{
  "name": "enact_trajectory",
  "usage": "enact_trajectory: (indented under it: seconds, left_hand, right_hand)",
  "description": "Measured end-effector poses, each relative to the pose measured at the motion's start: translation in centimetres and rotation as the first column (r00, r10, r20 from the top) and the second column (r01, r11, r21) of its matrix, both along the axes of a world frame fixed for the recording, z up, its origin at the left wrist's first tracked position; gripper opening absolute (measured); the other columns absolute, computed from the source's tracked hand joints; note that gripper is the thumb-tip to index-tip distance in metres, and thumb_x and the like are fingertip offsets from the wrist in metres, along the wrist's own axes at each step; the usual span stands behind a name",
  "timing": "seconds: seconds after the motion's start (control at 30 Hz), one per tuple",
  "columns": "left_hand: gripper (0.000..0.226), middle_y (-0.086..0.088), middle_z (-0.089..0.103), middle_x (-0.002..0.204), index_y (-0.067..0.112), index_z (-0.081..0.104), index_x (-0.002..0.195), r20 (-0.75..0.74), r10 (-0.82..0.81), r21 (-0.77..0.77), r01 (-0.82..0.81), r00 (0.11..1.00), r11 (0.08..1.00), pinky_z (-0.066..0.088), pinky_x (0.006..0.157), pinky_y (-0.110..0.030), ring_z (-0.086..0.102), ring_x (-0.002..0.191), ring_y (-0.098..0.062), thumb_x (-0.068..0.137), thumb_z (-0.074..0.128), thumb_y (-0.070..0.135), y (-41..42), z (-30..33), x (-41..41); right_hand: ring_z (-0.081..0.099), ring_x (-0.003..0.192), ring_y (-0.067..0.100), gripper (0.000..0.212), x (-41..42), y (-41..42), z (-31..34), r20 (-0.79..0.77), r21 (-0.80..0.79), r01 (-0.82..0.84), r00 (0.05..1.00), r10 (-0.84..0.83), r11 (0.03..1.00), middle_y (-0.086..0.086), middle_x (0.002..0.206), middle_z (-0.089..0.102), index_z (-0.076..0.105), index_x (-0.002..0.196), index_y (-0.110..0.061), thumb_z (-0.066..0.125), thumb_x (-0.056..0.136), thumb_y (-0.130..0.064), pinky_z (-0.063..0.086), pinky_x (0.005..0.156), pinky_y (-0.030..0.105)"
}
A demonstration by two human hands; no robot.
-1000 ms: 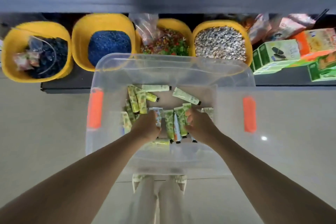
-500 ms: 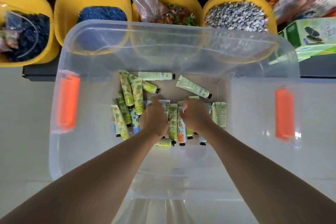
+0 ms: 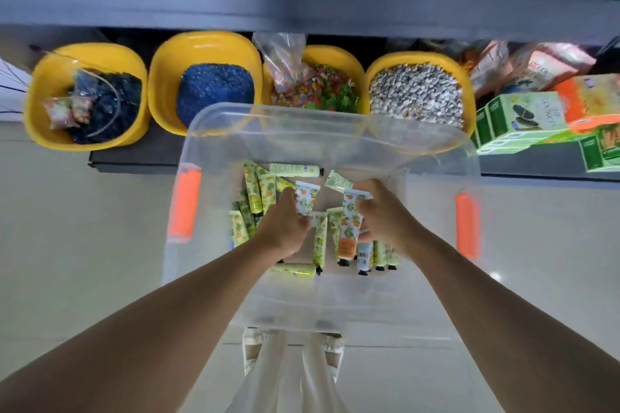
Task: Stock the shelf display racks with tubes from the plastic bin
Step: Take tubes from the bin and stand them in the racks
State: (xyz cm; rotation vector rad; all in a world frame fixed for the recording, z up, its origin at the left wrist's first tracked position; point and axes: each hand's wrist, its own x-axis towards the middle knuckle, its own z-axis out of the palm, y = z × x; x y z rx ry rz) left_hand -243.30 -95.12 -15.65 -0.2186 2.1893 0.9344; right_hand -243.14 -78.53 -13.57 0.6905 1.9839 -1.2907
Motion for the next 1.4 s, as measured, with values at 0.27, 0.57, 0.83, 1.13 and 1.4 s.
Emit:
enact_trajectory:
  seconds: [0.27,0.57,0.83,1.13,1.4]
  left_hand:
    - [0.005,-0.003,0.054,0.081,0.012,0.047,0.099,-0.092,0.138,0.196,-0.118,0.986,0.973,0.035,0.067,-0.027,0.05,0.074,-0.016,0.095,0.048,0.01,-2.7,18.2,-2.9]
    - [0.026,-0.001,0.052,0.089,0.013,0.047,0.107,-0.349,0.209,0.372,-0.069,0.914,0.926,0.044,0.07,-0.025,0.052,0.081,-0.016,0.085,0.059,0.005,-7.6,39.7,-5.4]
    - [0.032,0.004,0.051,0.076,0.028,0.045,0.082,-0.598,0.168,0.392,0.103,0.784,0.914,0.04,0.059,-0.023,0.051,0.067,-0.013,0.088,0.056,-0.001,-11.5,55.9,-6.8]
    - [0.022,-0.006,0.052,0.081,0.009,0.046,0.103,-0.787,0.141,0.287,0.154,0.601,0.946,0.042,0.06,-0.025,0.048,0.07,-0.017,0.086,0.058,0.0,-12.8,66.8,-9.2]
    - [0.047,-0.018,0.053,0.087,0.029,0.034,0.113,-0.859,0.136,0.241,0.155,0.494,0.958,0.05,0.069,-0.038,0.05,0.074,-0.021,0.087,0.056,-0.004,-13.8,70.8,-11.7]
  right_hand:
    - [0.064,0.088,0.027,0.023,-2.7,-0.3,19.7,-0.188,-0.205,-0.082,0.981,0.043,0.975,0.015,0.092,0.062,0.056,0.106,-0.002,0.061,0.085,0.007,0.058,0.079,0.036]
    - [0.061,0.093,0.016,0.033,-5.0,-3.4,42.4,-0.532,-0.001,-0.247,0.82,0.209,0.969,0.011,0.113,0.055,0.046,0.124,-0.008,0.053,0.093,0.0,0.056,0.081,0.026]
    - [0.06,0.063,0.013,0.015,-5.6,-6.9,58.6,-0.769,0.198,-0.118,0.596,0.229,0.973,0.012,0.083,0.061,0.049,0.103,-0.011,0.056,0.091,-0.003,0.057,0.062,0.022]
    - [0.067,0.085,0.026,0.016,-8.4,-7.5,68.5,-0.85,0.284,-0.114,0.43,0.305,0.952,0.012,0.091,0.065,0.051,0.098,-0.018,0.056,0.092,-0.004,0.058,0.076,0.037]
    - [0.067,0.088,0.028,0.022,-11.9,-8.6,72.0,-0.878,0.357,-0.084,0.308,0.365,0.93,0.017,0.098,0.064,0.049,0.106,-0.019,0.059,0.09,-0.008,0.058,0.078,0.041]
